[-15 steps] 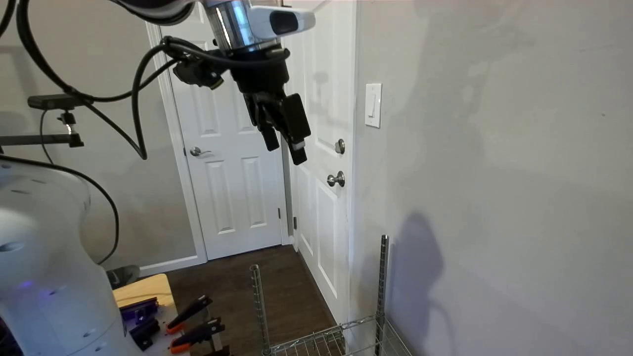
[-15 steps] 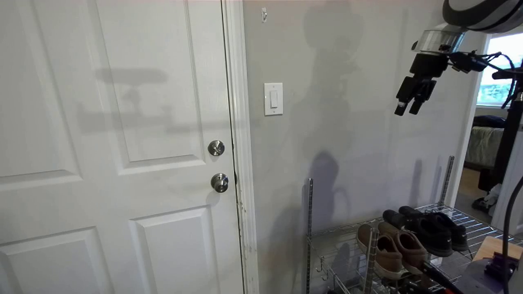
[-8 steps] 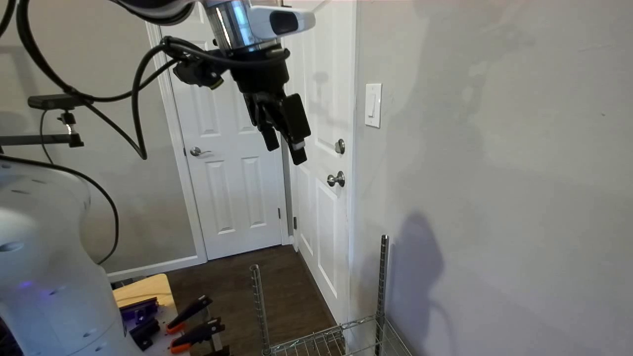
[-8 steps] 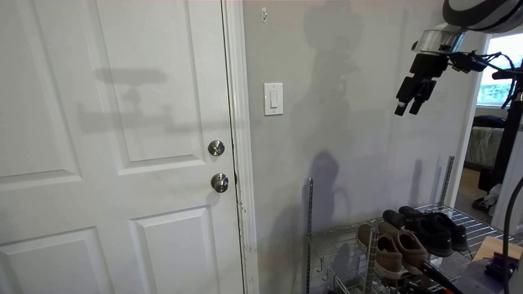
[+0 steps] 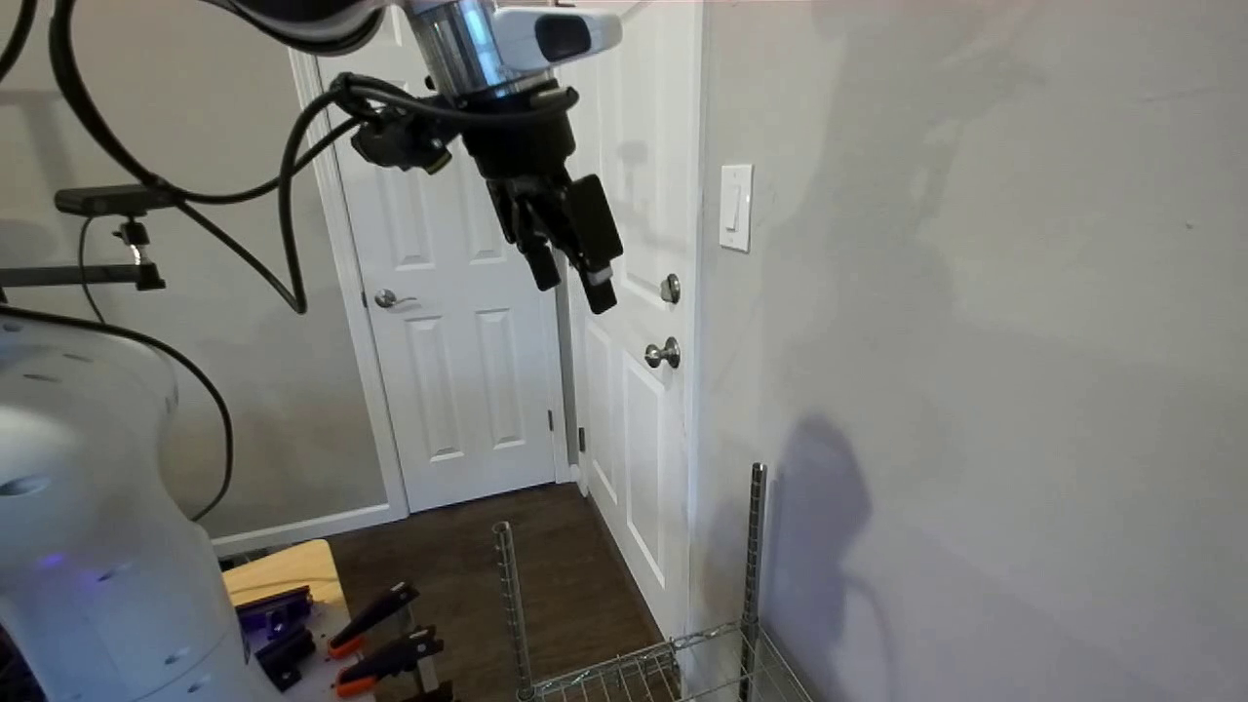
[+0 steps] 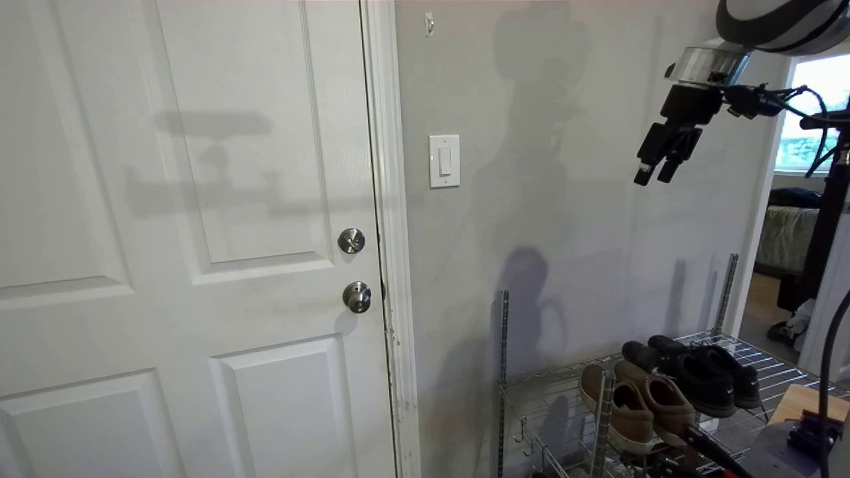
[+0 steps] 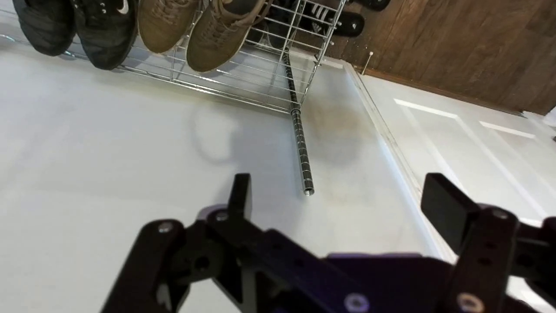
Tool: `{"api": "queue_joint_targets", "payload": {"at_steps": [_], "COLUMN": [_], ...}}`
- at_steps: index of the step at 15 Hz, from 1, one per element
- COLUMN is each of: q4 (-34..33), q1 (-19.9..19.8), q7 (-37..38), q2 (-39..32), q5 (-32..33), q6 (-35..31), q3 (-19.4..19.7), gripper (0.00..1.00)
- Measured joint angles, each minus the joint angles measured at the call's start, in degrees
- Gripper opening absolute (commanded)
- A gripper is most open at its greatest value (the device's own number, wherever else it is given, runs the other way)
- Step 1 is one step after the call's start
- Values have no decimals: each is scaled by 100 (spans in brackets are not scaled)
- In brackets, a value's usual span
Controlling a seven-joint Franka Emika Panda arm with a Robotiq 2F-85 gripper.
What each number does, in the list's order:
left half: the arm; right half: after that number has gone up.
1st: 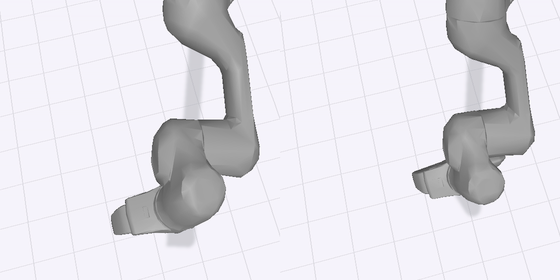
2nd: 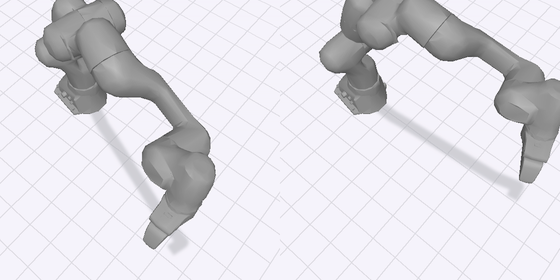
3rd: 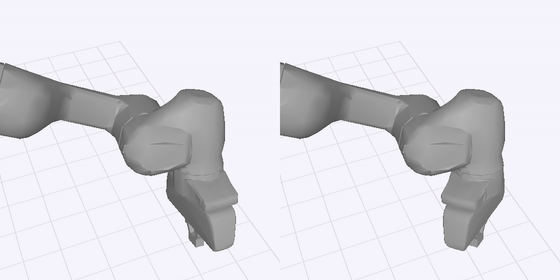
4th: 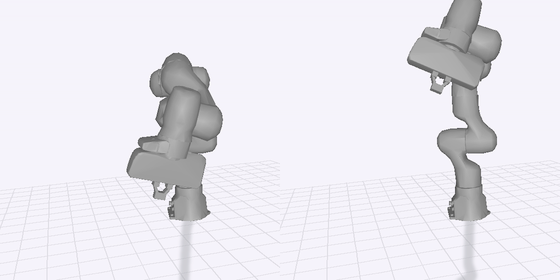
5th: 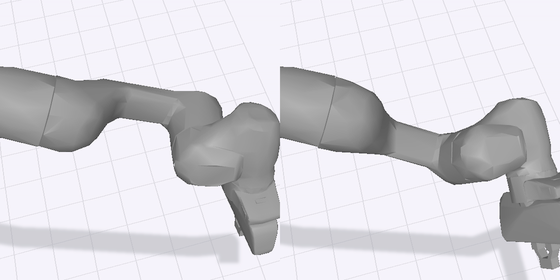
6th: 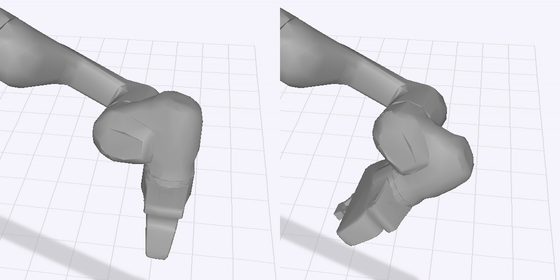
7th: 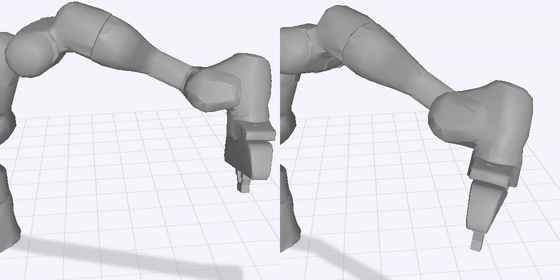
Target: Flip the switch to turn off the light
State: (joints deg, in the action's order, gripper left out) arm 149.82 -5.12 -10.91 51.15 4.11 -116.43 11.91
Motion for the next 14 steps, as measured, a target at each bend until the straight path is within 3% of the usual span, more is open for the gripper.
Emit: {"api": "queue_joint_targets", "payload": {"at_steps": [7,11,14], "q4": [493,540,536], "q1": [353,369,105], "q7": [3,214,775], "q2": [-634,-1168,-1515], "q5": [10,164,691], "q6": [-840,-1956,-2855], "q3": [-470,-938,-1325], "gripper": [100,100,100]}}
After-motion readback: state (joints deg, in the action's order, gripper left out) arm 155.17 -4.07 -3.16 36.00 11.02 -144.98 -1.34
